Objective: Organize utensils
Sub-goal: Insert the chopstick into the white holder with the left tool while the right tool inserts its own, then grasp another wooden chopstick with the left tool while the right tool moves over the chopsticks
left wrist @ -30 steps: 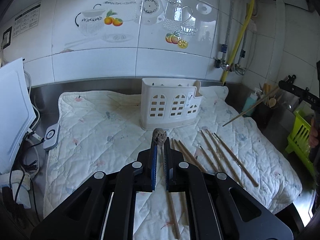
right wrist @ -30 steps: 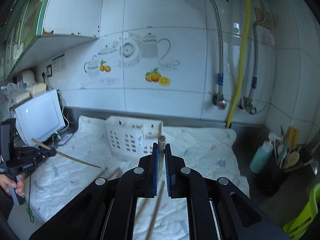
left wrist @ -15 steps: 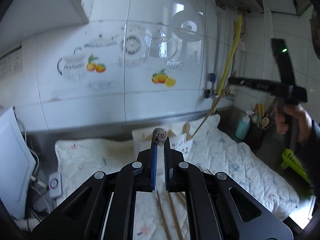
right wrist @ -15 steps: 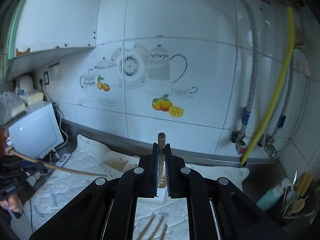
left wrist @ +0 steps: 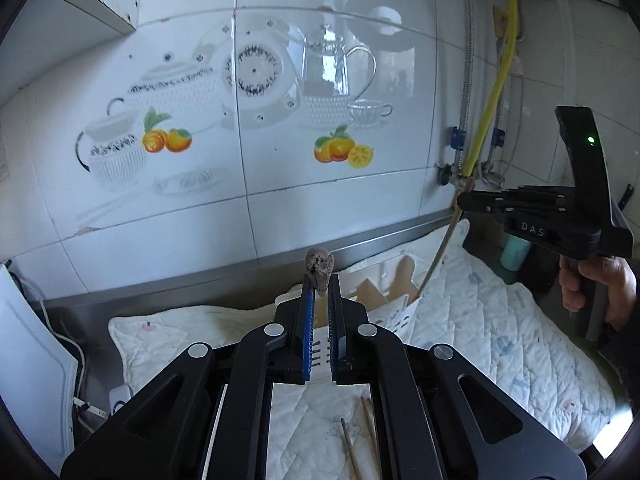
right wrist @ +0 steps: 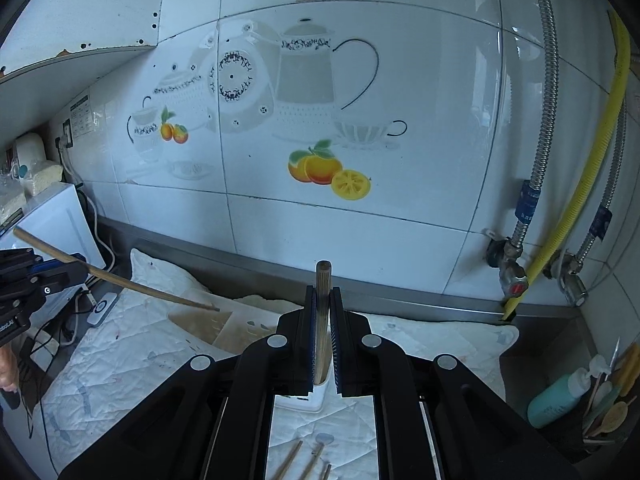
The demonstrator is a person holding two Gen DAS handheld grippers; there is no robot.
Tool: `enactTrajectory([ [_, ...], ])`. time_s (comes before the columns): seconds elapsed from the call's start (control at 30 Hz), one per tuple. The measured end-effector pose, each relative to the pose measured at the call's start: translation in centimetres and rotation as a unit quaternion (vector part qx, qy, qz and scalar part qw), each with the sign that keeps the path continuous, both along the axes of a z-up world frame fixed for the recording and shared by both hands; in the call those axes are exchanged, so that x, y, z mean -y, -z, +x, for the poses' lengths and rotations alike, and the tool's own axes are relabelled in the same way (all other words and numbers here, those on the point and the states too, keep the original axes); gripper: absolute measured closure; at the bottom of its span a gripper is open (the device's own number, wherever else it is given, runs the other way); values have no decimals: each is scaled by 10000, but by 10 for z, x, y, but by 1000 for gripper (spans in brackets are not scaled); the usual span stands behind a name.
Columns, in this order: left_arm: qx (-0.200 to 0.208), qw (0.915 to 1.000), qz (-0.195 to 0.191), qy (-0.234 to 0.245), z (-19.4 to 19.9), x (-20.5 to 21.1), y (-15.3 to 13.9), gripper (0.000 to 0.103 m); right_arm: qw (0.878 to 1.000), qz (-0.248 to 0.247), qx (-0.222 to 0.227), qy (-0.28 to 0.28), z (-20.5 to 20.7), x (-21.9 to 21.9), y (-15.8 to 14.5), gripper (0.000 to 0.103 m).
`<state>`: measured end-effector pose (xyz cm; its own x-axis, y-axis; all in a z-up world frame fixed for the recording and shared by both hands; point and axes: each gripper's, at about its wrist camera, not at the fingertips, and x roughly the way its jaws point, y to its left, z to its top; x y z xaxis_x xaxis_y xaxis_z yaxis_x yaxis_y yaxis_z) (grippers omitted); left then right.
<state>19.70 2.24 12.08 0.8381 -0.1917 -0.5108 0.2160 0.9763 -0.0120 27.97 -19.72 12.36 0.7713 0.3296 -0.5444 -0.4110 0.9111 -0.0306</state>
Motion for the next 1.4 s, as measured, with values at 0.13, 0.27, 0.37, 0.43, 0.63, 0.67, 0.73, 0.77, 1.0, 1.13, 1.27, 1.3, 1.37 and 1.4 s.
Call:
enactTrajectory([
  [0.13, -176, 9998, 82, 37, 16, 5, 1, 98, 10000, 42, 42, -7, 3, -1, -1, 96],
  [0.27, -244, 9997, 64, -16, 27, 8, 3, 97, 9999, 63, 90, -22, -1, 0, -3, 95],
  [0.37, -223, 9997, 4, -34, 29, 8, 3, 96, 9998, 47, 171, -23, -10, 3, -6, 94],
  [0.43, -176, 9998, -84, 5, 26, 8, 2, 95, 9997, 100, 211, -28, -19, 8, -7, 94],
  [0.63, -53, 9999, -100, 20, 11, 9, -3, 93, 9992, 294, 281, -26, -53, 26, -7, 93],
  [0.67, -6, 9999, -101, -7, 5, 9, -4, 89, 9990, 329, 300, -9, -62, 30, -6, 93],
  [0.73, 55, 9999, -129, -14, -7, 7, -6, 84, 9988, 393, 289, -18, -76, 36, -3, 90],
  [0.77, 88, 9999, -131, -28, -13, 6, -7, 83, 9987, 422, 275, -4, -84, 39, -1, 89],
  [1.0, 21, 9998, -175, -87, -59, 1, 8, 70, 9981, 580, 166, 143, -146, 60, 31, 74],
  [1.13, -103, 9998, -111, -119, -86, 2, 34, 62, 9984, 467, 118, 305, -179, 66, 59, 73],
  [1.27, -327, 9993, -138, -114, -107, 4, 66, 60, 9987, 219, 82, 443, -208, 65, 90, 68],
  [1.3, -372, 9991, -119, -150, -112, 4, 74, 60, 9988, 142, 82, 462, -216, 64, 98, 68],
  [1.37, -466, 9986, -127, -213, -123, 2, 91, 60, 9986, 40, 67, 523, -226, 64, 111, 68],
  [1.4, -518, 9982, -162, -247, -129, 1, 100, 60, 9986, 69, -3, 531, -231, 64, 119, 68],
])
